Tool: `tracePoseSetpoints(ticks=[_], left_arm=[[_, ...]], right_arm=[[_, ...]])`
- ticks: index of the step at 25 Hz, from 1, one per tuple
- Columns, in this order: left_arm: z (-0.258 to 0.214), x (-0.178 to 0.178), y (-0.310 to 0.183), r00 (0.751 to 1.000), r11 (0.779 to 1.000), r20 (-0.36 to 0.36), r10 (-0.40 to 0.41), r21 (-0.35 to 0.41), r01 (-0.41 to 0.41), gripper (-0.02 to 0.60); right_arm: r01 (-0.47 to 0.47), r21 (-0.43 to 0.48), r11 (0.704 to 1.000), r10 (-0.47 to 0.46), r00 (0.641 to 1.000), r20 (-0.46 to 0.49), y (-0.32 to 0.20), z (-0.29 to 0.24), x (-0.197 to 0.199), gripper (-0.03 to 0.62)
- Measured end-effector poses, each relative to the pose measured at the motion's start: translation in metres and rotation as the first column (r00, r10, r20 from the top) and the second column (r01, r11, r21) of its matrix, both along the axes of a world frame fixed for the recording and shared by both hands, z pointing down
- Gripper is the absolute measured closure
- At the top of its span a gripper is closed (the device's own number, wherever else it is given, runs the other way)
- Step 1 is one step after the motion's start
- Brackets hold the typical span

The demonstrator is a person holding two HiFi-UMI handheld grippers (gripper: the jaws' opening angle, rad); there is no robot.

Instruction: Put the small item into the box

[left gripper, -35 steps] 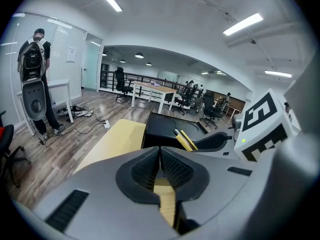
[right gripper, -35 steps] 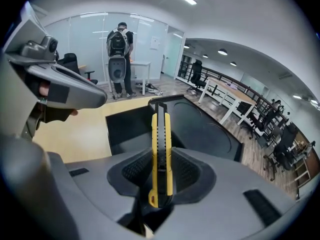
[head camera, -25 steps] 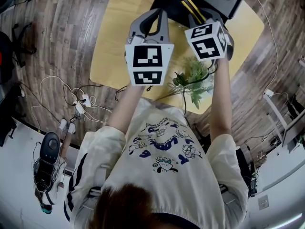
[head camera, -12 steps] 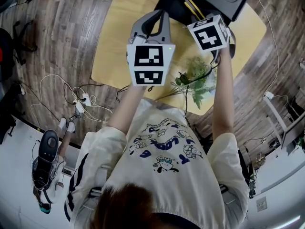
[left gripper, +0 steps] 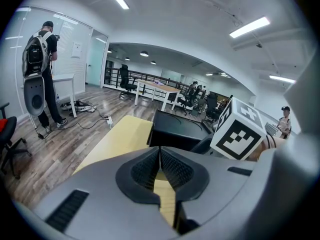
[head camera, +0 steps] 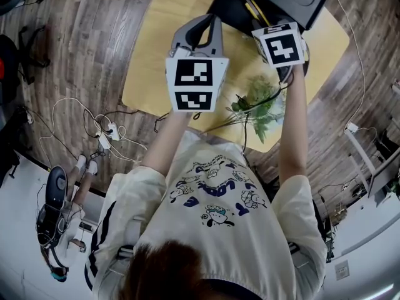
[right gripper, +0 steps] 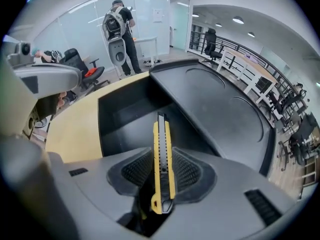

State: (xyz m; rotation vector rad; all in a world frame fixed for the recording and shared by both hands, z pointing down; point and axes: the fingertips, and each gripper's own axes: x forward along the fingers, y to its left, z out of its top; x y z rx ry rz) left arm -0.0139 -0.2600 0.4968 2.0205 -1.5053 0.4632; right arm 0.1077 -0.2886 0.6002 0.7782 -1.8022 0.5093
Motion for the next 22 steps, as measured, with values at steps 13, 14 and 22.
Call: tracePoseSetpoints(ticks=[13,14,22], left_arm=[[-0.054,0.009,0.004,0.999,0.994,-0.008,0.035,0.106,-0.034,0.561],[-0.062,0.01,0.003,0.999,0.992,-0.008,0.041,0.121,-0.04,0.561],[-0.113,0.016,0.012,0.997,0.973,-0.012,0.077,0.218,-0.072,0.561]], right_arm=[[-0.307,0.221,0.926,0.241,0.929,0.28,0.007,-0.107,-0.008,0.471],[-0.332,0.233,0.914,0.257,0.918,0.303,0.009,-0.118,-0.008,0.474],[-0.535,0.306,0.787,0.342,0.792,0.506,0.043,-0.201,-0.004,0.531]])
